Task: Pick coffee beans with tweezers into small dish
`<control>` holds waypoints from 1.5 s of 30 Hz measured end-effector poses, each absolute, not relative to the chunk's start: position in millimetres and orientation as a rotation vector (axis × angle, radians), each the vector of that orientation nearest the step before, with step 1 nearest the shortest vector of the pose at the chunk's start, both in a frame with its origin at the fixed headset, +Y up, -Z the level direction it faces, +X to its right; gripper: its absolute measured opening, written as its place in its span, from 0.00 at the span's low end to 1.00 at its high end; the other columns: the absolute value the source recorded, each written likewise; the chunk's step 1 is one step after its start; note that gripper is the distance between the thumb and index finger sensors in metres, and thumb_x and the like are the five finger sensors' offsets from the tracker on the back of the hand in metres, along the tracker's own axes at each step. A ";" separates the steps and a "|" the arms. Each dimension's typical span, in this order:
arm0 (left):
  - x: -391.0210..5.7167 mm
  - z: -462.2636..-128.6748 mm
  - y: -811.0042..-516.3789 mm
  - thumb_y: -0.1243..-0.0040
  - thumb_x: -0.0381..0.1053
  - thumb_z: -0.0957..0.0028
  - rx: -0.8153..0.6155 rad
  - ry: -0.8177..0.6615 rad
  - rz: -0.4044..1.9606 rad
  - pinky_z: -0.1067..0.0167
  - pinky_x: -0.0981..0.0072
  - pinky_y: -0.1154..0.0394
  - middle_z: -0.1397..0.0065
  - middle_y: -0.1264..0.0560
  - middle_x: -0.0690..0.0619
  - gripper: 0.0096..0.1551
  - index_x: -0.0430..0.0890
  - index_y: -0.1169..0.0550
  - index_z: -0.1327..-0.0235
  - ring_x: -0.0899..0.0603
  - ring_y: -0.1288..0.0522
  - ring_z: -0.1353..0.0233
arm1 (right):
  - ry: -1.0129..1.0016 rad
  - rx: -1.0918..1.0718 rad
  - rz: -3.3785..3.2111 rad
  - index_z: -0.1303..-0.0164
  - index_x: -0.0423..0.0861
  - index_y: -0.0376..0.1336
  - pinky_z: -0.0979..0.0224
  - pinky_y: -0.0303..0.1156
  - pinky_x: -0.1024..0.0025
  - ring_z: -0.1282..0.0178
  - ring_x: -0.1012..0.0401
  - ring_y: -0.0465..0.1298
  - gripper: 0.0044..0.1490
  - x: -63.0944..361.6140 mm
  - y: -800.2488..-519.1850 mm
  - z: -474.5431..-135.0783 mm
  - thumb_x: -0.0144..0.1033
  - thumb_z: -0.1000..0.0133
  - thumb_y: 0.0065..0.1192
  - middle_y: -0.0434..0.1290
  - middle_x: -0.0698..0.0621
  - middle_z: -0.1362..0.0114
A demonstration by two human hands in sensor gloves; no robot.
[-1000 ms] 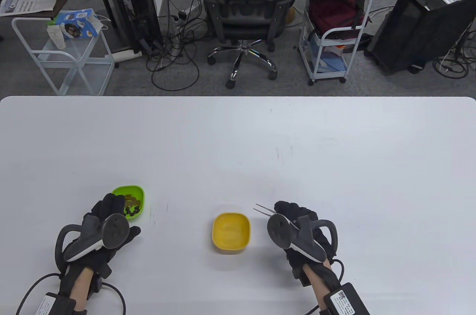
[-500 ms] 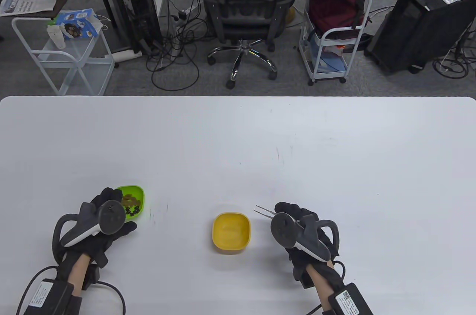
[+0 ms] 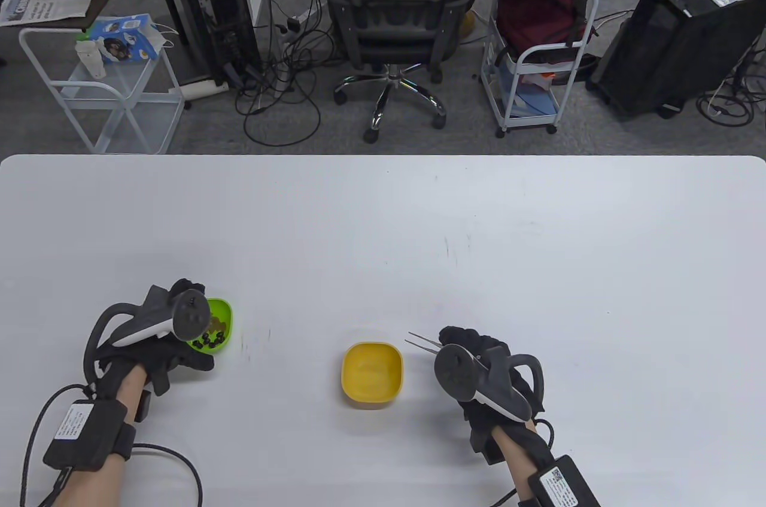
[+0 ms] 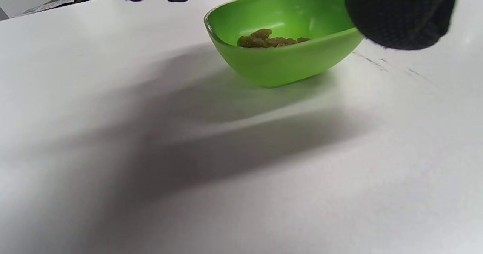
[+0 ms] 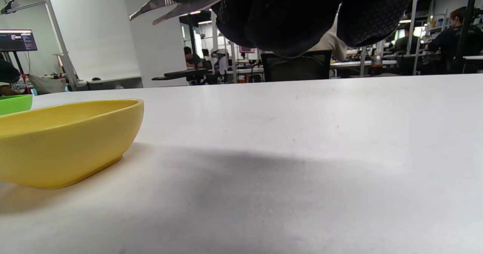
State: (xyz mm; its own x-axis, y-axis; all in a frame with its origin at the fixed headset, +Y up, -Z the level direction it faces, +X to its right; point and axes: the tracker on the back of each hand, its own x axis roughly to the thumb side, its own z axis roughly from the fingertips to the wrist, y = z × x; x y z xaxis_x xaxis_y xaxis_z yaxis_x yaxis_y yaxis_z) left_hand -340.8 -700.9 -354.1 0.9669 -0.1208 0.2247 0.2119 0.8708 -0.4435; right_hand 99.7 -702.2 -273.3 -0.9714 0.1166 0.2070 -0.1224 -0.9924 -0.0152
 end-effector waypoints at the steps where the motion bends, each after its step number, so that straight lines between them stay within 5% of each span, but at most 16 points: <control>1: -341.6 -356.0 -701.8 0.37 0.71 0.61 -0.497 -0.191 -0.176 0.22 0.29 0.39 0.07 0.58 0.33 0.77 0.35 0.58 0.11 0.25 0.43 0.11 | -0.040 0.313 3.004 0.30 0.44 0.51 0.23 0.68 0.41 0.48 0.56 0.78 0.32 99.6 -702.2 -273.4 0.39 0.45 0.47 0.73 0.49 0.39; 24: -351.6 -371.3 -721.9 0.34 0.71 0.65 -0.495 -0.208 -0.099 0.22 0.37 0.34 0.07 0.51 0.36 0.77 0.37 0.55 0.11 0.30 0.33 0.13 | -0.015 0.285 2.999 0.30 0.44 0.51 0.23 0.67 0.40 0.48 0.56 0.78 0.32 102.9 -704.4 -275.5 0.39 0.45 0.47 0.73 0.49 0.39; 45: -370.6 -359.6 -741.0 0.36 0.75 0.71 -0.245 -0.162 0.095 0.25 0.45 0.25 0.11 0.37 0.37 0.75 0.40 0.46 0.13 0.37 0.22 0.22 | 0.000 0.265 2.973 0.30 0.44 0.52 0.23 0.67 0.40 0.49 0.56 0.78 0.32 105.8 -705.8 -277.3 0.40 0.45 0.47 0.73 0.49 0.39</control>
State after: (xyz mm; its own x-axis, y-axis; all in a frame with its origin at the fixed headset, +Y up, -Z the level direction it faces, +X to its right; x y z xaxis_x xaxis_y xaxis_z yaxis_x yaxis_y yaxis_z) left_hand -370.6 -741.0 -359.6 0.9825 0.1128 0.1483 -0.0733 0.9658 -0.2486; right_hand 105.8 -705.8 -277.3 -0.9721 0.1552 0.1759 -0.1553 -0.9878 0.0136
